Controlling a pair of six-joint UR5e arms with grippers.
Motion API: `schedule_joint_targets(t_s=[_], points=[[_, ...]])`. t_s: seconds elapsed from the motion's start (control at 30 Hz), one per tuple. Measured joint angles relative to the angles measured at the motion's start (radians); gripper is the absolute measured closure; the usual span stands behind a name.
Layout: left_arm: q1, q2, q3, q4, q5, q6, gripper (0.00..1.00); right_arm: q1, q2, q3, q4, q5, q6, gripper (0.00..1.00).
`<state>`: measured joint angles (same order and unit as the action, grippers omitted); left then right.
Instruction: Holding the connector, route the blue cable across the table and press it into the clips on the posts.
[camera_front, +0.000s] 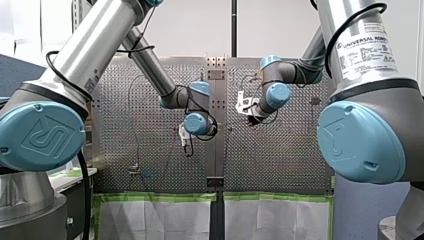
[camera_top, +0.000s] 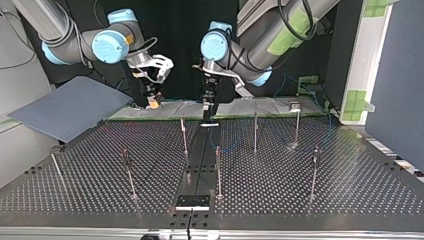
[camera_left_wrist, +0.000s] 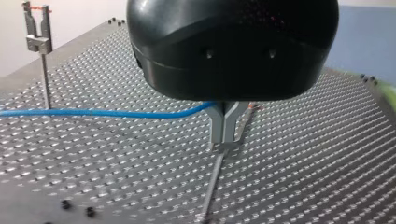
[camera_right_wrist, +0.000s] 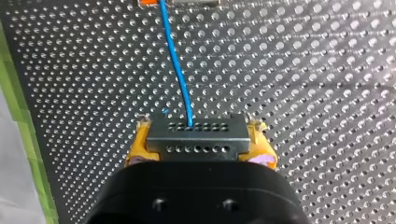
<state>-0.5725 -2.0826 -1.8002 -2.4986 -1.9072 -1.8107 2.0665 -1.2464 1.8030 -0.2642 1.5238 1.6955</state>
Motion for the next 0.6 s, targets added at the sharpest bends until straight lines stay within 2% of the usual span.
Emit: schedule_joint_targets(t_s=[0.33,0.6], points=[[-0.018,-0.081,-0.083,0.009,0.034,-0.004,1.0,-0.016,0.074,-0.007,-0.103,-0.008,0.004,1.0],[-0.024,-0.123,-0.045,0.005,0.038,-0.015,1.0,-0.03,0.084,-0.01,-0.158,-0.013,0.009,1.0]])
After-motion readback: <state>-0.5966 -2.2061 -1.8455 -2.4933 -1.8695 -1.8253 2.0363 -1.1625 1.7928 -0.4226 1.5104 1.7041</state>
